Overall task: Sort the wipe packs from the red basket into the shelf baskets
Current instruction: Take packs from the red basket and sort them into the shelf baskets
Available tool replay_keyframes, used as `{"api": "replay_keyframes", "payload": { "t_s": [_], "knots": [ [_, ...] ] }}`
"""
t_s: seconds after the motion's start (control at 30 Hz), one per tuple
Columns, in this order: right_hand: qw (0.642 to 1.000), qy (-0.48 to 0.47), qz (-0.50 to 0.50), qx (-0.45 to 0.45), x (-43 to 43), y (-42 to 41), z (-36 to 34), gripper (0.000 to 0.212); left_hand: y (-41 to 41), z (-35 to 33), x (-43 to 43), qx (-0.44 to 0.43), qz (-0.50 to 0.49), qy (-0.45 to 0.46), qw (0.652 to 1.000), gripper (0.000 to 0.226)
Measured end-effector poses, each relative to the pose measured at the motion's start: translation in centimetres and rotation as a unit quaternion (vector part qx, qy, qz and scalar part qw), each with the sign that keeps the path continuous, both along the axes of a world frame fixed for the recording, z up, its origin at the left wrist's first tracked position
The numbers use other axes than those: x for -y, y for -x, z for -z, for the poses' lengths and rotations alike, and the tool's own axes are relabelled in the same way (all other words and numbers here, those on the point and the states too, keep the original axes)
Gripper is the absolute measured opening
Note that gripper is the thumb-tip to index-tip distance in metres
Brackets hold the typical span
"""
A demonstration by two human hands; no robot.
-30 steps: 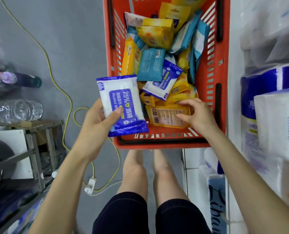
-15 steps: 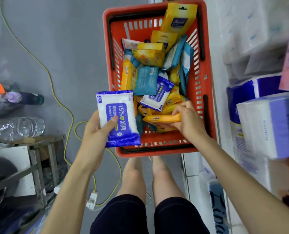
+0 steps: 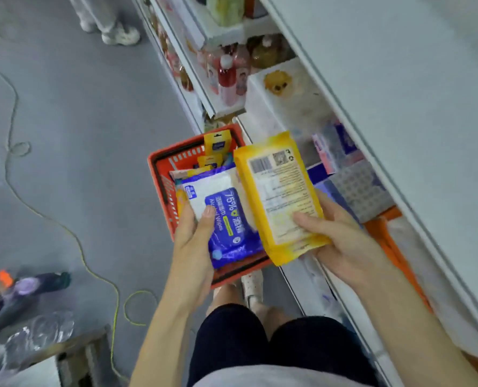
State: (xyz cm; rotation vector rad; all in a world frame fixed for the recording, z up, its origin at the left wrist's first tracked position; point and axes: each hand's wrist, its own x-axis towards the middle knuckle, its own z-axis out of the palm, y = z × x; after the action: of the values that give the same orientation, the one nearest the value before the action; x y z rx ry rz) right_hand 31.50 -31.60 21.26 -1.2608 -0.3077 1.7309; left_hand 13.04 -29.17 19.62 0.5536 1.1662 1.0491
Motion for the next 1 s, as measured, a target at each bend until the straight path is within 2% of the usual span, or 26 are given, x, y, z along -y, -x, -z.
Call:
{"api": "replay_keyframes", "payload": {
  "t_s": [0.17,0.3,0.43,0.53,0.63,0.77,0.9,1.0],
  "knots": [
    [0.995,-0.042,0.034,0.087,4.6,-0.4,-6.2,0.059,-1.4,-6.2,0.6,0.092,0.052,-0.014,0.994,0.034],
    [0.973,-0.095,0.152,0.146,9.8,-0.1,-9.9,0.055,-1.7,-10.5,2.3,0.123,0.159,-0.037,0.979,0.044],
    [0.941,-0.107,0.248,0.201,16.1,1.6,-12.6,0.039,-3.0,-13.6,7.2,0.105,0.328,-0.029,0.938,0.032],
    [0.912,-0.1,0.326,0.225,21.3,2.7,-14.1,0.036,-3.8,-15.1,10.6,0.131,0.394,0.009,0.91,0.019],
    [0.892,-0.095,0.377,0.232,27.0,3.3,-15.6,0.043,-4.7,-16.9,14.1,0.16,0.455,0.043,0.875,0.026],
    [0.861,-0.096,0.417,0.276,34.7,3.4,-17.9,0.042,-6.9,-19.4,19.1,0.146,0.552,0.028,0.82,0.037],
    [0.816,-0.113,0.468,0.319,42.5,2.9,-19.7,0.044,-10.1,-21.3,25.4,0.126,0.59,0.028,0.797,0.035],
    [0.811,-0.128,0.47,0.323,48.1,2.0,-19.8,0.043,-13.1,-21.8,32.5,0.126,0.619,0.023,0.775,0.036]
  ]
}}
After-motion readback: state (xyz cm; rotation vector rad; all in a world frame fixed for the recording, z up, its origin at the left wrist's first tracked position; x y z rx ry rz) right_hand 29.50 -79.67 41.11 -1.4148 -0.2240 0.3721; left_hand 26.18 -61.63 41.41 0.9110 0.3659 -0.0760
